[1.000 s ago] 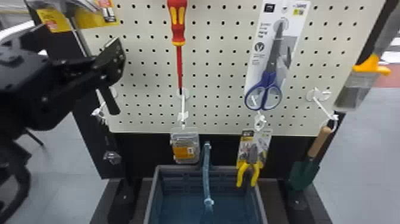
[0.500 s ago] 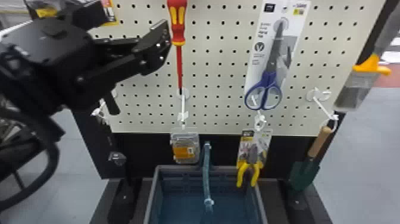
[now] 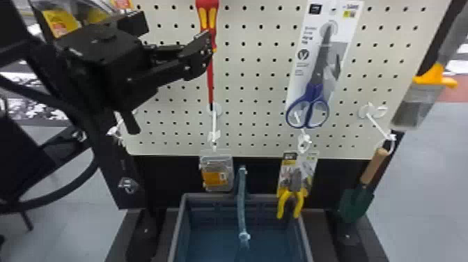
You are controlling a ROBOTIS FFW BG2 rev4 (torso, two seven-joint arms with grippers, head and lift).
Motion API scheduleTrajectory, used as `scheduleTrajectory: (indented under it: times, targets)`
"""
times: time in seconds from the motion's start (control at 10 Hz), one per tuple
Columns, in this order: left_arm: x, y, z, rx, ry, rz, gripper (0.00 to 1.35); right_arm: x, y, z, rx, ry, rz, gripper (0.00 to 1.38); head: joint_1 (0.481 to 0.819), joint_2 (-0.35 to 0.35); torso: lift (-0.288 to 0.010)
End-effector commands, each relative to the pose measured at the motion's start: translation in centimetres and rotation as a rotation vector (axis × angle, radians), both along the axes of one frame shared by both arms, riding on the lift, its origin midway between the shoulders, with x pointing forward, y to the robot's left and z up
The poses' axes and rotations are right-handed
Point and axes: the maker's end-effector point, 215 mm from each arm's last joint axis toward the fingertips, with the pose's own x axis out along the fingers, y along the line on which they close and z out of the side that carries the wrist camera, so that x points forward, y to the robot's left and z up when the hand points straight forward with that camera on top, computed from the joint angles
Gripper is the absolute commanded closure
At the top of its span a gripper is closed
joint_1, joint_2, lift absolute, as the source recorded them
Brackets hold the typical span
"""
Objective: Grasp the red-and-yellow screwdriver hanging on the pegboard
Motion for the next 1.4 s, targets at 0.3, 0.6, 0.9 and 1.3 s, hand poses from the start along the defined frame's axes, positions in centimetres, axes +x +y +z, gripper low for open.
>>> scheduleTrajectory:
  times: [0.3, 0.6, 0.9, 1.3]
  targets:
    - [3.1, -0.2, -0.2, 0.01, 0.014, 0.002, 0.14, 0.1, 0.2, -0.1, 0.001, -0.002, 0.006, 0.11, 0.549, 0.0, -0.1]
    - [4.3, -1.3, 0.0, 0.019, 0.019, -0.033, 0.14, 0.1, 0.3, -0.3, 0.001, 0.003, 0.007, 0.11, 0.549, 0.0, -0.1]
    - [6.1, -2.6, -0.2, 0.028, 0.034, -0.074, 0.14, 0.3, 0.3, -0.2, 0.001, -0.002, 0.008, 0.11, 0.549, 0.0, -0.1]
    - [7.4, -4.4, 0.1, 0.068, 0.033, -0.146, 0.14, 0.3, 0.3, -0.2, -0.002, -0.002, 0.011, 0.11, 0.549, 0.0, -0.1]
